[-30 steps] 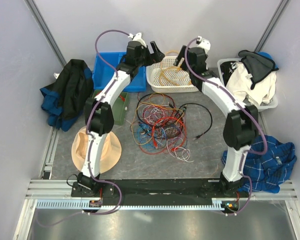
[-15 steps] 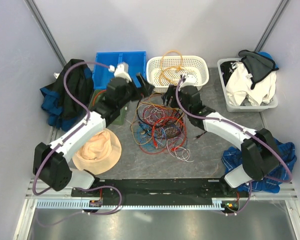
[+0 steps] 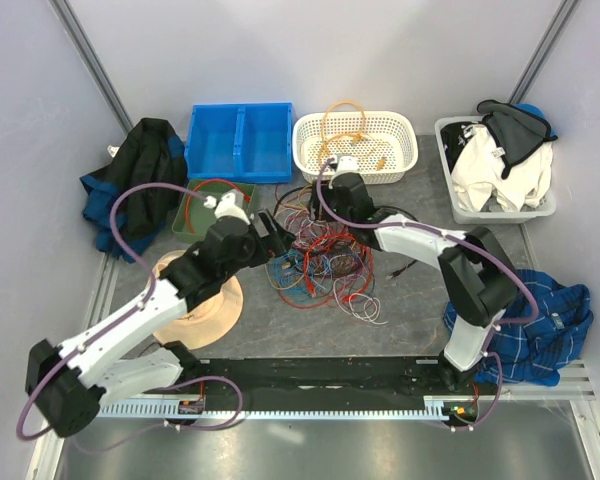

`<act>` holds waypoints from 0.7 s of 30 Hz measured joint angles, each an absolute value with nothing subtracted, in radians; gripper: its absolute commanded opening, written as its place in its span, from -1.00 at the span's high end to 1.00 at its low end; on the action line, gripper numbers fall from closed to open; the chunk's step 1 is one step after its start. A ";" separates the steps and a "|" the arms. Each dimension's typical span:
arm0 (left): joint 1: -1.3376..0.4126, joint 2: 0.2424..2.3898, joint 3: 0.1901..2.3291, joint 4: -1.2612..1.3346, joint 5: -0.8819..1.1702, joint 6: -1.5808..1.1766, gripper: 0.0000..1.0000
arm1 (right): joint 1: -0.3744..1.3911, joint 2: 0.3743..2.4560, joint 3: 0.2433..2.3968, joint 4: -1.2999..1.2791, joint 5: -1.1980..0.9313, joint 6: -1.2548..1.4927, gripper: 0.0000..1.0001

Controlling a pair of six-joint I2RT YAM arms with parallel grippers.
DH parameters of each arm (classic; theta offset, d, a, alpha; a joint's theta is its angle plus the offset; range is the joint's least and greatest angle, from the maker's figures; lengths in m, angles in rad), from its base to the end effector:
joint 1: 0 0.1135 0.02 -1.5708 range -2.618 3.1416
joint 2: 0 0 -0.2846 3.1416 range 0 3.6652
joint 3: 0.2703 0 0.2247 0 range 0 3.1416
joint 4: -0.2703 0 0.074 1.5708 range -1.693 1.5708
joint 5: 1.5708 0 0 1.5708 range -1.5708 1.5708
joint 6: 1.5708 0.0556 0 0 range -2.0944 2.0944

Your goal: Untangle the cables

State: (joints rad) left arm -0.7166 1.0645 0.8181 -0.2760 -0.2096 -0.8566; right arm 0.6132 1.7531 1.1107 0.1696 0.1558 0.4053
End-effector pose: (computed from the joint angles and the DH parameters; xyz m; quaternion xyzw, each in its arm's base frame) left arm 0.1719 -0.1344 0.3037 -0.1124 0.8552 -0.2884 0.4157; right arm 0.3286 0.2207 0.2530 -0.0478 0.8501 0.1957 0.4866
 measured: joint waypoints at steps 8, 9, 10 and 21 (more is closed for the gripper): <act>-0.715 0.840 0.678 -0.354 -0.272 -0.937 -0.99 | 0.685 1.925 1.294 0.136 0.161 0.331 -0.35; -0.715 0.832 0.667 -0.364 -0.273 -0.941 -0.99 | 0.690 1.950 1.320 0.133 0.166 0.319 -0.36; -0.715 0.826 0.657 -0.372 -0.273 -0.945 -0.99 | 0.693 1.975 1.347 0.126 0.171 0.308 -0.35; -0.715 0.827 0.617 -0.398 -0.272 -0.946 -0.99 | 0.696 2.174 1.518 0.060 0.299 0.177 -0.29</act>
